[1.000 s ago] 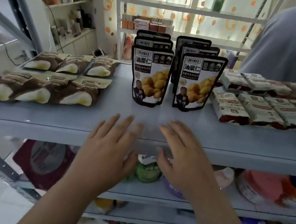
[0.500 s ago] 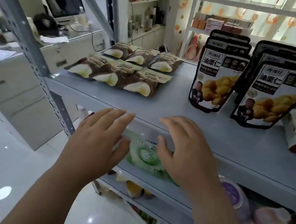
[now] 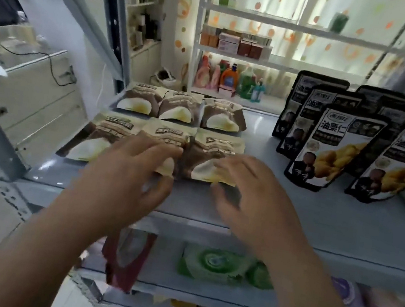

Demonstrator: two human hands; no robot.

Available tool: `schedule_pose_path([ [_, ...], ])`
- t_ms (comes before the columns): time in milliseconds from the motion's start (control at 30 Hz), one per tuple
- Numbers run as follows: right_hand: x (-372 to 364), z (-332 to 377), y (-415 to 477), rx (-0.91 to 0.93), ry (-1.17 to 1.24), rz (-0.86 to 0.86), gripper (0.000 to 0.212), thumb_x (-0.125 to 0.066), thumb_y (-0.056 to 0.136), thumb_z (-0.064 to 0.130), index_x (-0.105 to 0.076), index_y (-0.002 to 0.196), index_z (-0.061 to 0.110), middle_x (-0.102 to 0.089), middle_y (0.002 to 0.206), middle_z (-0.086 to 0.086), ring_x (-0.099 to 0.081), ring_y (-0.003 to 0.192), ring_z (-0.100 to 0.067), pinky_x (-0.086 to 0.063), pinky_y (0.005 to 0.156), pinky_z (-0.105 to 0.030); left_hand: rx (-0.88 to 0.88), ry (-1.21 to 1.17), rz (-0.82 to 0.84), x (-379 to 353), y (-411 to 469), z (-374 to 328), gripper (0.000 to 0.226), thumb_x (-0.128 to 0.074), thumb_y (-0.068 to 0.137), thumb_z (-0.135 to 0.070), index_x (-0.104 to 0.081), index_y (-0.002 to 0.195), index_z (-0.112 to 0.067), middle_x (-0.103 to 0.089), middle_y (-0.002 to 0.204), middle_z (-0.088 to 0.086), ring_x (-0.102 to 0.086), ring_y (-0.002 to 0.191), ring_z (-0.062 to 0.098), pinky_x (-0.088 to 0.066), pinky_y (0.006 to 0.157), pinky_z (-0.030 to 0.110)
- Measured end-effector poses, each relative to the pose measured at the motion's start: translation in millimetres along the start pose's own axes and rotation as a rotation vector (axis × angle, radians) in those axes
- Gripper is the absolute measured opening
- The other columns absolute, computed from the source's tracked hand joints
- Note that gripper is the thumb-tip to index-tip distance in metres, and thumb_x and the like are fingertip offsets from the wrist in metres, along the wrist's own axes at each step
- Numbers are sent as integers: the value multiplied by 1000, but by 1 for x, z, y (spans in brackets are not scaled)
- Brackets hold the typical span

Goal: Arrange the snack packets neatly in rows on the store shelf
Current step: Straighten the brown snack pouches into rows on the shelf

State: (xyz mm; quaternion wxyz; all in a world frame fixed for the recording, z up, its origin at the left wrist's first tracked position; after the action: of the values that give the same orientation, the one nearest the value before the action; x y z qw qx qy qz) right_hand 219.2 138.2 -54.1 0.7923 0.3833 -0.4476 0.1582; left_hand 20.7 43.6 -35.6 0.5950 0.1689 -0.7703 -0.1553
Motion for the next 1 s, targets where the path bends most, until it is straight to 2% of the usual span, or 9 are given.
schedule_pose_path([
  [100,-10,9,23,-75,-46,119,46,-53,97,43,-48,141,31,-42,145,8,-34,135,-12,-37,100,-24,-7,46,185,18,65,22,49,-49,93,-44,-42,141,-41,-48,142,-8,-48,125,19,-44,93,37],
  [200,-18,13,42,-157,-109,254,52,-43,99,51,-35,147,34,-28,156,7,-21,146,-17,-31,112,-36,-86,110,281,13,139,30,47,-52,93,-38,-43,140,-38,-52,140,-2,-54,120,22,-48,94,39],
  [300,-20,15,51,-193,-172,301,50,-42,99,53,-39,146,34,-31,154,7,-22,145,-18,-26,114,-33,-205,146,367,-18,194,24,46,-51,95,-42,-45,141,-37,-51,141,-2,-53,122,21,-46,95,36],
  [400,-17,17,50,-190,-228,300,47,-46,98,51,-45,142,34,-33,153,6,-25,143,-17,-29,113,-33,-261,96,452,-56,226,19,50,-54,95,-26,-44,144,-33,-45,147,0,-49,126,20,-38,94,27],
  [467,-13,17,49,-195,-232,294,48,-47,96,51,-46,141,35,-32,155,8,-23,144,-17,-26,114,-33,-263,109,522,-76,239,20,53,-52,94,-20,-43,145,-31,-45,144,1,-50,123,20,-41,102,32],
  [567,-7,7,45,-193,-233,289,49,-49,93,53,-50,139,34,-35,152,10,-26,141,-16,-28,112,-32,-287,197,612,-93,253,23,51,-55,93,-19,-46,143,-30,-53,136,-1,-55,114,18,-46,99,35],
  [700,1,-13,41,-197,-222,289,50,-50,90,58,-53,134,35,-41,145,12,-33,134,-16,-35,107,-34,-349,215,628,-108,264,17,45,-62,88,-26,-56,131,-38,-55,126,-3,-55,101,15,-48,92,35],
  [833,7,-29,36,-193,-205,286,50,-50,89,60,-53,133,36,-41,141,12,-34,131,-16,-39,103,-36,-389,189,609,-116,265,2,46,-66,86,-27,-58,129,-38,-46,137,-5,-52,116,17,-45,101,39],
  [1000,11,-36,32,-165,-194,264,47,-52,89,57,-57,128,32,-44,135,9,-37,128,-17,-42,101,-36,-399,189,620,-122,270,-9,52,-70,84,-30,-54,134,-39,-41,143,-4,-51,119,18,-44,103,38],
])
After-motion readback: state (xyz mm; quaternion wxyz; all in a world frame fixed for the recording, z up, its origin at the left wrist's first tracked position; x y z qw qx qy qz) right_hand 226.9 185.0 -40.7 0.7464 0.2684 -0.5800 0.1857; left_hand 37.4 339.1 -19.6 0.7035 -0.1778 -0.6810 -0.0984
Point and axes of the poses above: each hand's wrist, its own y-axis towards the middle knuckle, its own x-axis out of the back of the hand, z = x × y, the point moved 2 cm from there along y, towards the middle knuckle
